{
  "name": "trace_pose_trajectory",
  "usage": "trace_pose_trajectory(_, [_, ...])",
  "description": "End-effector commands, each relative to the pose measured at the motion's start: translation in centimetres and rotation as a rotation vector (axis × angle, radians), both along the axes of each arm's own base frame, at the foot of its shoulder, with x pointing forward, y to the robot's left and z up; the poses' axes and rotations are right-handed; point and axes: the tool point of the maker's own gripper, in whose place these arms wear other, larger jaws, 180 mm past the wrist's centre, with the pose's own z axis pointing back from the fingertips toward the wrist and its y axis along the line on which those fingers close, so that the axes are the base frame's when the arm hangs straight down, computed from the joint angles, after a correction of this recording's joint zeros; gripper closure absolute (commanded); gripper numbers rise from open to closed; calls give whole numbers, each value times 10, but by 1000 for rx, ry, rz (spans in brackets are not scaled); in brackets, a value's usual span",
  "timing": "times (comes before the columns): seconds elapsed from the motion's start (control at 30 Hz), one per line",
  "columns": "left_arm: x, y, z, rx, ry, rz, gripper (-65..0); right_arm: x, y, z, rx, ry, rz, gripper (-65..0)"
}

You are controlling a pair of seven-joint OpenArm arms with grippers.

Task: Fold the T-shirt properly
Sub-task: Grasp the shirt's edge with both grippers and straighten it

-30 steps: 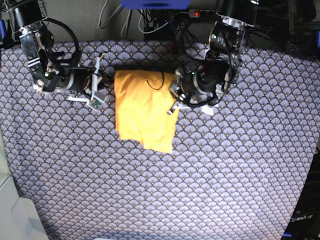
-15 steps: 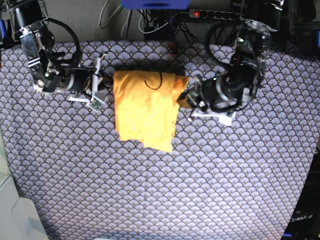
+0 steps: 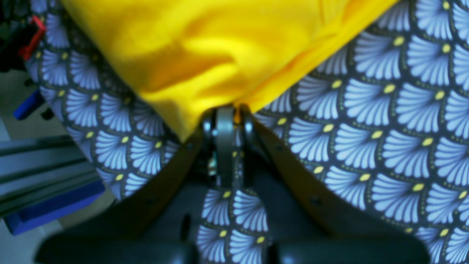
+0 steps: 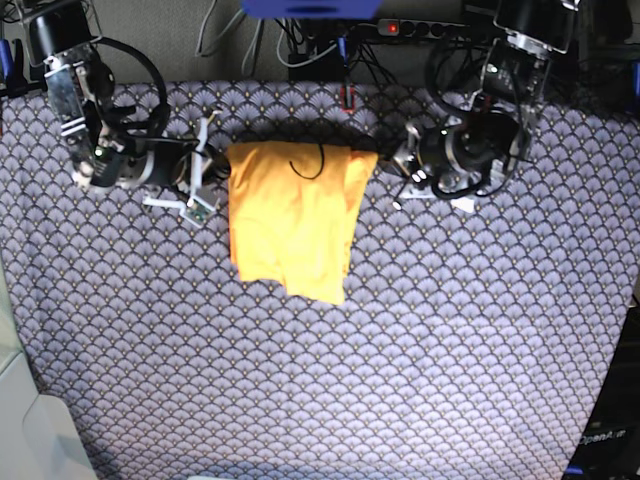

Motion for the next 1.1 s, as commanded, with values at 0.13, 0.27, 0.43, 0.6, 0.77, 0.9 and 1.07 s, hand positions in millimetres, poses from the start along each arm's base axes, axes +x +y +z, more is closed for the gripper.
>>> trace_pose_trajectory(0.13, [-1, -11, 0, -16, 7, -34, 0, 9, -1, 11, 15, -39, 4, -18])
trace_pose_trajectory(0.27, [-1, -37, 2, -17, -2, -131, 0, 9, -1, 12, 15, -40, 4, -18])
trace_pose_trajectory(0.43, [4, -64, 12, -38, -35, -205, 0, 9, 0, 11, 16, -38, 5, -18])
trace_pose_trajectory(0.6, [8, -85, 23, -87, -57, -208, 0, 7, 0, 10, 17, -35, 6, -18])
trace_pose_trajectory(0.77, [24, -96, 36, -111, -94, -208, 0, 4, 2, 9, 19, -27, 10, -18])
trace_pose_trajectory(0.9, [29, -96, 39, -110, -104, -207, 0, 3, 5, 8, 26, -26, 10, -18])
trace_pose_trajectory(1.07, [32, -97, 43, -113, -116, -206, 0, 0, 7, 6, 16, -8, 14, -18])
